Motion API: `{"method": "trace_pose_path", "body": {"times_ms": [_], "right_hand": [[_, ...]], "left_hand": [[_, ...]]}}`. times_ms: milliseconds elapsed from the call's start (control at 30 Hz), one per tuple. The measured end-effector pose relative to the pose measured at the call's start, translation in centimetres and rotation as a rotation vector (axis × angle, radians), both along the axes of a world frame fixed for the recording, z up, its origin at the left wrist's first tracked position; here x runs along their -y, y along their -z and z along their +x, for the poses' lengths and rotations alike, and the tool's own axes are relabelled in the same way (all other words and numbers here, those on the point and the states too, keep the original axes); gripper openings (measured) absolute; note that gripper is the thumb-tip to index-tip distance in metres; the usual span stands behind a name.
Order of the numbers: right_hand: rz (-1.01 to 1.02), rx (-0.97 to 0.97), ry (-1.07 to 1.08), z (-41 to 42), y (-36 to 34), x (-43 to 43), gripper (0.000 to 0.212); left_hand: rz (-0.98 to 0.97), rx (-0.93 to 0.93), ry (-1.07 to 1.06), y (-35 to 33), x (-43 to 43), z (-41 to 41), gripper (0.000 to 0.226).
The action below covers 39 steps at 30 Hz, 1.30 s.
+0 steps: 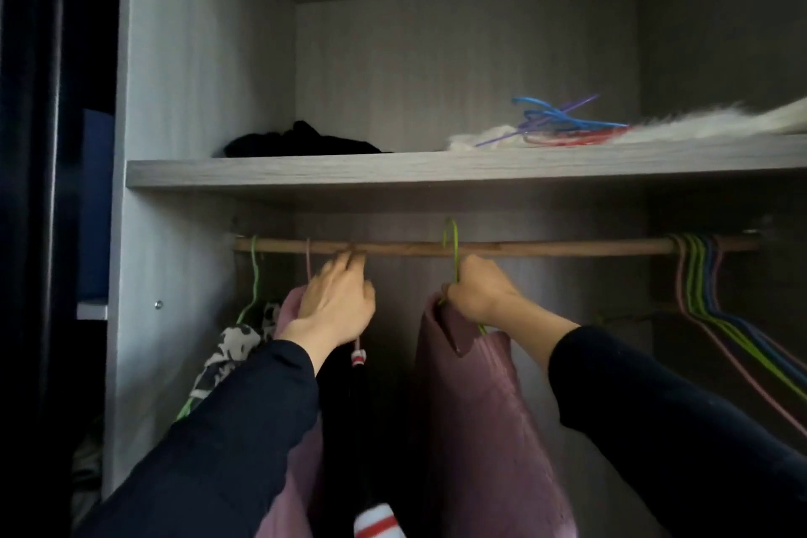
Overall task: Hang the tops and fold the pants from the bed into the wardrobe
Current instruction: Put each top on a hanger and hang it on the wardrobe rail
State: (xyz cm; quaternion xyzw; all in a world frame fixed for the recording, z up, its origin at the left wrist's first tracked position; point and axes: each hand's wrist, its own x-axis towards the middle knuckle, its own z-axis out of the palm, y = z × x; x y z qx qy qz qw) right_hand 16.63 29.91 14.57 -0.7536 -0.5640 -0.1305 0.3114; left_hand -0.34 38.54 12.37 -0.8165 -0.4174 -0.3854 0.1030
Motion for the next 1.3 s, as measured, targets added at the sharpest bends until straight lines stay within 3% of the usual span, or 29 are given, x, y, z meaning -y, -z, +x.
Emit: {"method": "trace_pose_path", "body": {"times_ms": [233,567,733,833,933,1067,1300], "right_hand": [[0.021,-0.039,0.011,-1.1,-1.0,-6.9,0.040],[-0.047,-0.034,-0.011,-4.3,2.1,-11.2,0.023],[-0.071,-0.087,-0.058,-4.1,2.2,-11.0,0.026],[-0.023,-0.203,-0.107,-2.4,1.9,-9.6,0.044],[0.043,-0.103,0.021,0.4,1.8,-6.4,0.037],[0.050,0.046,0.243,4.6,2.6,-1.2,0.021],[0.028,0.251,0.505,12.1,3.3,8.7,0.024]], "left_hand": [[0.053,-0.040,0.036,-2.2,-6.7,-0.8,0.054],[0.268,0.005,0.049,-1.5,-8.8,-1.0,0.048],[0.243,0.009,0.037,-1.3,-8.5,-0.7,0.048],[0.155,0.045,0.035,-2.0,-8.2,-0.3,0.048],[0.122,0.084,-0.005,-2.9,-6.8,1.5,0.050],[0.066,0.071,0.159,-3.4,-3.0,6.6,0.051],[0.029,-0.055,0.400,-2.4,2.4,16.5,0.054]]}}
